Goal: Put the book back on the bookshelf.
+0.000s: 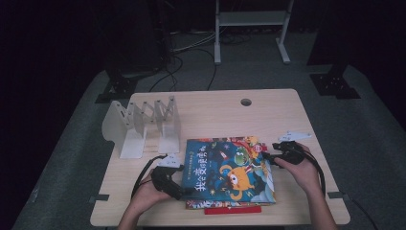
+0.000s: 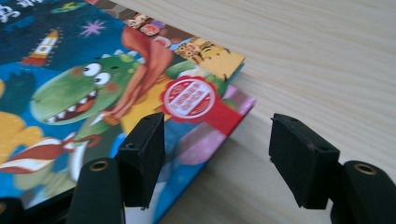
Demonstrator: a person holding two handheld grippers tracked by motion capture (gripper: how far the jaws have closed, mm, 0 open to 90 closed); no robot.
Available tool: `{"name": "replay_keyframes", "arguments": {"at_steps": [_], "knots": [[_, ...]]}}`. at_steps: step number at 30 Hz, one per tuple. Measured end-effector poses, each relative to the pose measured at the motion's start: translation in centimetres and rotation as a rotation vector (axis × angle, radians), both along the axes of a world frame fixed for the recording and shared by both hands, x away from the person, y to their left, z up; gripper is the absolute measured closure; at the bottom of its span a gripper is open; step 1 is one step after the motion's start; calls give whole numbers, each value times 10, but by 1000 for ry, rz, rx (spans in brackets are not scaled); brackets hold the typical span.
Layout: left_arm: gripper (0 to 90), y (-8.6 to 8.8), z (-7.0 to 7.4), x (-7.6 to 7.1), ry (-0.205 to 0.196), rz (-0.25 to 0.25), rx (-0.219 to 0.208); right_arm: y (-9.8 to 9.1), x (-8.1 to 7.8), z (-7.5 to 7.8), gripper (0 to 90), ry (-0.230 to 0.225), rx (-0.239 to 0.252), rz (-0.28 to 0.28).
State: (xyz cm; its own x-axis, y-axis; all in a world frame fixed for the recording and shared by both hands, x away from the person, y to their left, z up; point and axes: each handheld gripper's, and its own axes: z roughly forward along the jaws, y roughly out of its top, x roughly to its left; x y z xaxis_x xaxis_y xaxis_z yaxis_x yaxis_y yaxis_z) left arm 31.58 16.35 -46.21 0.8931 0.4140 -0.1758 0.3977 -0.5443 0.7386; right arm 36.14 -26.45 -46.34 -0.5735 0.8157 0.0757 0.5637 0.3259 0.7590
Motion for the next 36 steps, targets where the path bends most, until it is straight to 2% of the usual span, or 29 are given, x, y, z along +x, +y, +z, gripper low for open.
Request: {"name": "replay_keyframes", "arguments": {"at_steps": [3, 7, 13, 18, 27, 36], "knots": [[0, 2, 0, 2, -3, 18, -5, 2, -2, -2, 353, 20, 17, 13], [0, 9, 0, 3, -8, 47, -10, 6, -5, -4, 369, 49, 58, 65], [0, 21, 0, 4, -14, 85, -16, 12, -9, -1, 382, 28, 18, 81], [0, 26, 0, 4, -11, 102, -15, 24, -11, -2, 382, 26, 24, 107], [0, 40, 1, 3, -12, 136, -22, 42, -14, 0, 382, 11, -1, 136], [0, 52, 1, 2, -3, 172, -17, 62, -17, -1, 381, 5, 6, 175]]}}
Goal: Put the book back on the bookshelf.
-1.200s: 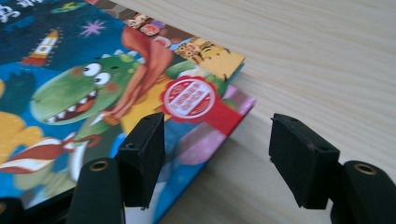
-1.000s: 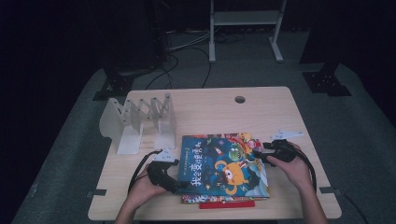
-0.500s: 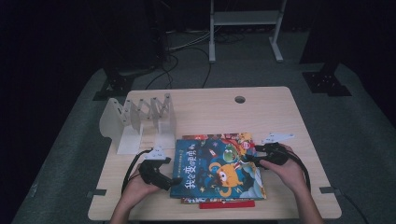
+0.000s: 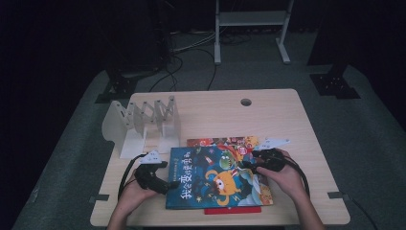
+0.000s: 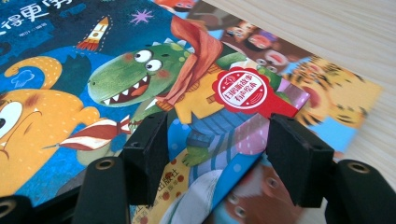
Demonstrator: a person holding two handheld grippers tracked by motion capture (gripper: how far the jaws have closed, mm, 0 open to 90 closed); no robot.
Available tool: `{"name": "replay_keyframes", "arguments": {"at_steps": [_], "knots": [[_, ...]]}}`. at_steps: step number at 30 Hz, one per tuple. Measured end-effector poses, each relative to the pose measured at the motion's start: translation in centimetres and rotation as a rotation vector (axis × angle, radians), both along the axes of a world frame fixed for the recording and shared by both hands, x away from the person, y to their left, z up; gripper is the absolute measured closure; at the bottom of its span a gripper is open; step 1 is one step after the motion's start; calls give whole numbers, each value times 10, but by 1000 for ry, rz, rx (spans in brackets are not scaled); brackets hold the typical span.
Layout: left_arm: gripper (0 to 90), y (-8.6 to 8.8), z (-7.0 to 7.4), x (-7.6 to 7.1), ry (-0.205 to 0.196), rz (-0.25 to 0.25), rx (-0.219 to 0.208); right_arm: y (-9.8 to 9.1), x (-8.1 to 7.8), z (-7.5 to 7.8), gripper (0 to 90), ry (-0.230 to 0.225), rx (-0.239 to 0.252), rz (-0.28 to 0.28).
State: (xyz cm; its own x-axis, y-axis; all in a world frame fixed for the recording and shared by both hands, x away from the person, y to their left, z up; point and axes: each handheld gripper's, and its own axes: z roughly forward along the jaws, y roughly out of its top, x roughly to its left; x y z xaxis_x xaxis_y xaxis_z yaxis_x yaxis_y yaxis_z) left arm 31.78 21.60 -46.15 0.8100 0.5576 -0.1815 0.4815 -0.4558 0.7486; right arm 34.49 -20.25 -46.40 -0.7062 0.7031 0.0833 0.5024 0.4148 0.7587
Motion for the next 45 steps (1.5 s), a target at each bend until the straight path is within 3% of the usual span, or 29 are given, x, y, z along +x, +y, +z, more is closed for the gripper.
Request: {"name": "replay_keyframes", "arguments": {"at_steps": [5, 15, 22, 33, 45], "knots": [[0, 6, 0, -5, 3, 13, 3, 1, -3, 3, 419, -9, -13, 34], [0, 15, -1, -12, 3, 37, -4, -24, -20, 3, 490, -42, -32, 63], [0, 17, -6, -15, 20, 49, -5, -35, -32, 0, 494, -37, -44, 93], [0, 14, -11, -13, 45, 50, -24, -35, -35, -4, 508, -32, -34, 110], [0, 22, -15, -10, 75, 74, -59, -15, -33, -5, 505, -43, -24, 161]]}}
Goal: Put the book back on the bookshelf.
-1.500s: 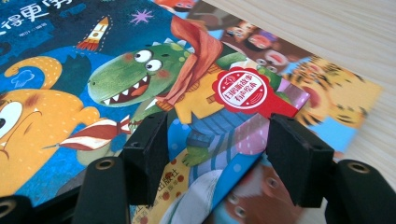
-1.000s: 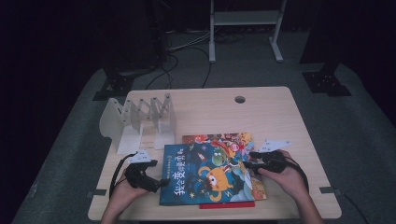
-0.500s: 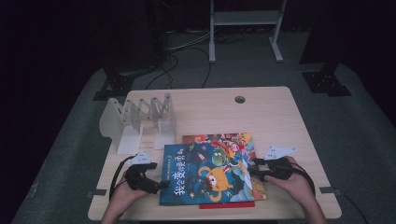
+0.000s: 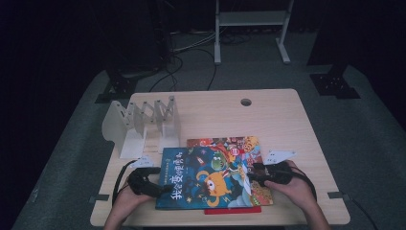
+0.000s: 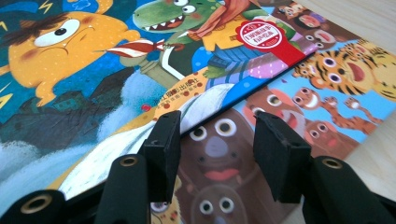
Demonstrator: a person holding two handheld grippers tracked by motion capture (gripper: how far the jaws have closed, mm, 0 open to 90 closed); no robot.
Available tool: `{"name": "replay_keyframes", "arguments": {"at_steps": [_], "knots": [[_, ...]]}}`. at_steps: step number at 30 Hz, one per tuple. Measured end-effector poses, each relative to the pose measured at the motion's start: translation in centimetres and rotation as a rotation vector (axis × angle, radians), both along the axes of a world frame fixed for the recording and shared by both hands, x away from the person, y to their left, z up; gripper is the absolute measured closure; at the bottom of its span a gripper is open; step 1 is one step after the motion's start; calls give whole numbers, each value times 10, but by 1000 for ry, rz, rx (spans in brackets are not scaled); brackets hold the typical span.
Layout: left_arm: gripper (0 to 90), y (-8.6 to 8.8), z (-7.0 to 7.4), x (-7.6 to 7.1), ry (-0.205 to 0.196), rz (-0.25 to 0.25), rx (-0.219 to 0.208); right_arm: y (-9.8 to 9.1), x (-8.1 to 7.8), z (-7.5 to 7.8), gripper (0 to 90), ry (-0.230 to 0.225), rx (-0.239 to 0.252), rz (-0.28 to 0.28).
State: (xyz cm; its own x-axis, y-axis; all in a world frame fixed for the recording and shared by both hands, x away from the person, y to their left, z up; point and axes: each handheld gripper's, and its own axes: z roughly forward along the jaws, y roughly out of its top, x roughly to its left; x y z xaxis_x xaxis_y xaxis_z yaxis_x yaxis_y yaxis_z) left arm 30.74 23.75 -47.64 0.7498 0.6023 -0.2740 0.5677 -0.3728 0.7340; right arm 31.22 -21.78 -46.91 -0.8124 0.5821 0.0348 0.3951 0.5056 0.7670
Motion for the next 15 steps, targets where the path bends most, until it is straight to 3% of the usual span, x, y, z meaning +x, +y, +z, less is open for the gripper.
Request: {"name": "replay_keyframes", "arguments": {"at_steps": [9, 15], "knots": [[0, 0, -9, 6, 52, -11, -71, 4, 1, 0, 507, 0, 3, 10], [0, -4, -8, 7, 81, -13, -66, 5, 1, 0, 520, 1, 2, 12]]}}
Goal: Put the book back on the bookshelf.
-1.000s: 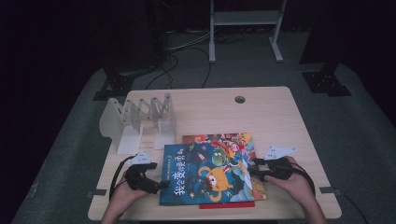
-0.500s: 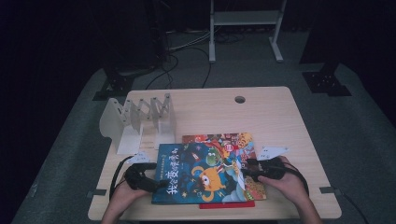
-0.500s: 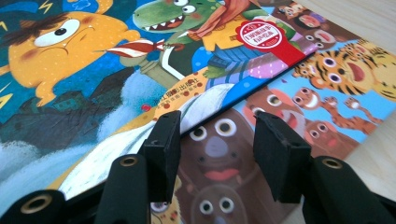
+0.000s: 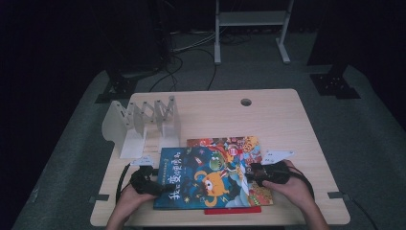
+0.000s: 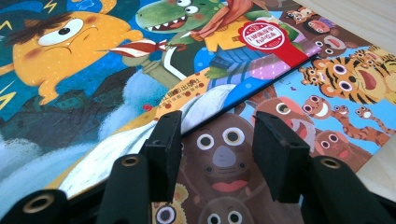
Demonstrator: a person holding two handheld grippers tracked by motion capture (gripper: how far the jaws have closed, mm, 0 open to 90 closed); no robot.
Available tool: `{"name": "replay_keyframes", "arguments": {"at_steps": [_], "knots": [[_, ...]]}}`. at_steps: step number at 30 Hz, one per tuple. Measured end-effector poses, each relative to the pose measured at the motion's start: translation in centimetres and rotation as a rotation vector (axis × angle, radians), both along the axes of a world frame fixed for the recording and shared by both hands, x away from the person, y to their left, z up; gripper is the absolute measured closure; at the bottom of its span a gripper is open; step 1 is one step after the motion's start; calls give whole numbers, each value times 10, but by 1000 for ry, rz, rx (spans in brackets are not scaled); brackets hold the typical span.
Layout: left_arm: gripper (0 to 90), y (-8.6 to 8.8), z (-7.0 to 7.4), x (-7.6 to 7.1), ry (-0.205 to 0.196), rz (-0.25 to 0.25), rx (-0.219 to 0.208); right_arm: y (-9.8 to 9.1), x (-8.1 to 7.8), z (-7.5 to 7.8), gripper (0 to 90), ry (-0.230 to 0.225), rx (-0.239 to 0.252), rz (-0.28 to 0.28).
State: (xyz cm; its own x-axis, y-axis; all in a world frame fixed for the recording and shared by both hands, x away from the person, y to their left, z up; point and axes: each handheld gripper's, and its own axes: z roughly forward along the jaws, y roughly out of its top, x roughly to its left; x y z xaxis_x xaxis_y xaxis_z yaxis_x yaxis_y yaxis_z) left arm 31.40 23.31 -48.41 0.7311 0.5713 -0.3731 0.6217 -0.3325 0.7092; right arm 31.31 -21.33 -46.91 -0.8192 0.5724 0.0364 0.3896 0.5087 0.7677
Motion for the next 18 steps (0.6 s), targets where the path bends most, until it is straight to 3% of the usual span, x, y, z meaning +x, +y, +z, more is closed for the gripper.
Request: {"name": "replay_keyframes", "arguments": {"at_steps": [9, 18], "knots": [[0, 1, 11, -4, -11, -10, 35, 2, 0, 0, 531, -5, 1, 9], [0, 5, 36, -11, -60, -9, -9, 5, -2, 0, 517, 6, 0, 35]]}}
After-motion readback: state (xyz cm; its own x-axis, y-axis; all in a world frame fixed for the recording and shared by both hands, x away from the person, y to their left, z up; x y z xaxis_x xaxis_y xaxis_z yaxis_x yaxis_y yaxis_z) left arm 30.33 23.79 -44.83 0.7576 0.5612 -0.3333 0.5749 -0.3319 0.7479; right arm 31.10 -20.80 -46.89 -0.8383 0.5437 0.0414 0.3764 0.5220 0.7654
